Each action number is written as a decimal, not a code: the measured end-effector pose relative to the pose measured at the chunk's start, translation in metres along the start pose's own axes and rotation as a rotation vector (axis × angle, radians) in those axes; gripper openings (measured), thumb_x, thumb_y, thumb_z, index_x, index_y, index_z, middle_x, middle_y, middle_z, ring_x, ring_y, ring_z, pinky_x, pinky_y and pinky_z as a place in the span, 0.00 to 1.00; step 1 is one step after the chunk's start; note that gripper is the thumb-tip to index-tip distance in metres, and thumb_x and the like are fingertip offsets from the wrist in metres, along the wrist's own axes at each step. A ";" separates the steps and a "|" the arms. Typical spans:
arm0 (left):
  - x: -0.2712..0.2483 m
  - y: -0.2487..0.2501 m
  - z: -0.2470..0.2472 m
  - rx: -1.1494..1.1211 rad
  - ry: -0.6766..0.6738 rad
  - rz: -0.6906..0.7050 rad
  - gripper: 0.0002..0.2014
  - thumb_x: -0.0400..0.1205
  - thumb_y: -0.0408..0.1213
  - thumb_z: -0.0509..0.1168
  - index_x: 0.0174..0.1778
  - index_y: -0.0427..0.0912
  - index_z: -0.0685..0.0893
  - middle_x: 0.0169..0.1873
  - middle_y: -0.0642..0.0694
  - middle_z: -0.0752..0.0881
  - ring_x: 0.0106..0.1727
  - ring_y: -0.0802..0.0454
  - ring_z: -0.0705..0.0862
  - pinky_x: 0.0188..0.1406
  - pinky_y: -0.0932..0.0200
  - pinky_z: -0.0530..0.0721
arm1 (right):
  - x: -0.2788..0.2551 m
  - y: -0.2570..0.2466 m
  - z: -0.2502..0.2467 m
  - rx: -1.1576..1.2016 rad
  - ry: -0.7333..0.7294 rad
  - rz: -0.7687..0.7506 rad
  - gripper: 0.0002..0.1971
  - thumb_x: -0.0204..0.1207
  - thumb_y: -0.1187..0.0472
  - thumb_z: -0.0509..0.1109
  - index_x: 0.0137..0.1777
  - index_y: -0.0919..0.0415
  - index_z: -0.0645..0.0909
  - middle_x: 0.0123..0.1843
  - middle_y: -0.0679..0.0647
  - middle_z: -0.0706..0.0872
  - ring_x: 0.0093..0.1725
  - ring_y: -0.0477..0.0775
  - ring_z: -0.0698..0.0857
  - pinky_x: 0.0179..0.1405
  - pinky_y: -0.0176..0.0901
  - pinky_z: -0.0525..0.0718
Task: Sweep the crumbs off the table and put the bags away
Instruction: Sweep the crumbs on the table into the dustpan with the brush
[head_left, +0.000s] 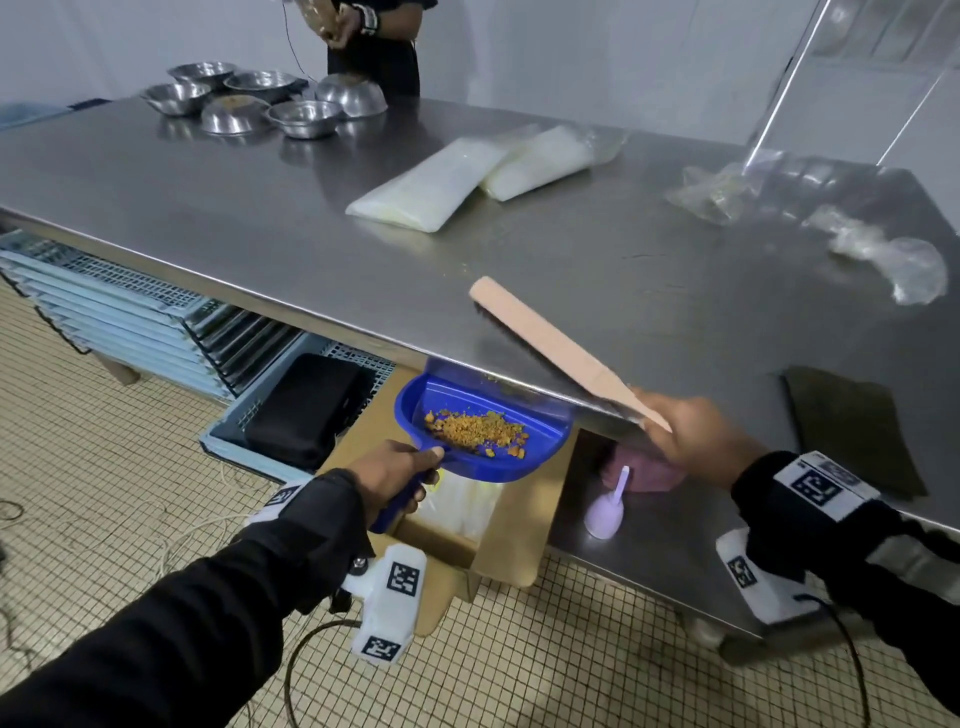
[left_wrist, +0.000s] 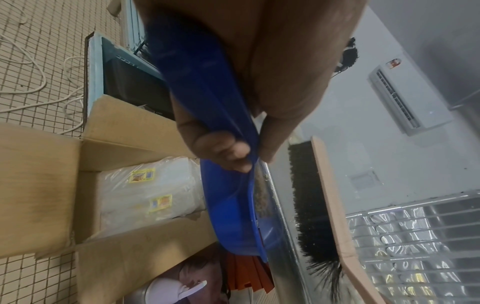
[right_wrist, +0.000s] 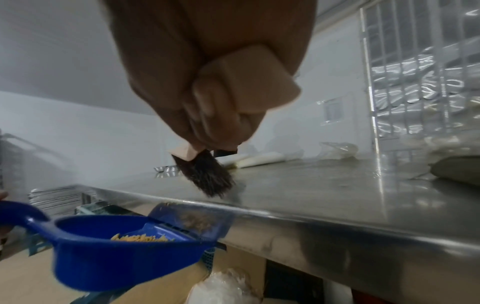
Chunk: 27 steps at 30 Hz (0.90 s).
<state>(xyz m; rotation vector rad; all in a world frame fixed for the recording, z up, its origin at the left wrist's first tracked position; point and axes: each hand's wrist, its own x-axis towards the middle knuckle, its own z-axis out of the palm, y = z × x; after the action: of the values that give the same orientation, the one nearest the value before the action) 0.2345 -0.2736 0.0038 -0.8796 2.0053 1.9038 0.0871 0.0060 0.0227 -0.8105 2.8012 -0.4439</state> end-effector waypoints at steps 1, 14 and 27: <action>-0.001 0.000 0.001 0.001 -0.002 -0.001 0.10 0.84 0.36 0.60 0.39 0.35 0.77 0.28 0.44 0.76 0.18 0.57 0.70 0.14 0.68 0.69 | 0.000 0.000 0.003 -0.013 -0.003 0.032 0.32 0.71 0.52 0.53 0.77 0.56 0.69 0.63 0.67 0.86 0.60 0.68 0.85 0.61 0.53 0.81; 0.002 -0.005 -0.008 -0.001 0.001 0.003 0.12 0.84 0.36 0.60 0.36 0.35 0.77 0.27 0.45 0.77 0.18 0.56 0.71 0.14 0.68 0.71 | -0.024 -0.024 0.040 -0.018 0.081 -0.125 0.25 0.78 0.63 0.60 0.76 0.60 0.70 0.54 0.64 0.89 0.53 0.63 0.88 0.56 0.47 0.83; 0.017 0.001 -0.049 0.050 0.083 -0.043 0.10 0.84 0.35 0.61 0.40 0.33 0.78 0.30 0.43 0.77 0.17 0.58 0.73 0.12 0.70 0.71 | 0.097 -0.066 0.013 0.060 0.091 0.008 0.22 0.81 0.65 0.60 0.74 0.56 0.73 0.60 0.69 0.86 0.57 0.69 0.85 0.55 0.49 0.80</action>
<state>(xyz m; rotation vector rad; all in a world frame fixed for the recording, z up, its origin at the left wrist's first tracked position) 0.2317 -0.3252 0.0012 -0.9961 2.0536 1.8147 0.0420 -0.1030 0.0232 -0.7850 2.8569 -0.5748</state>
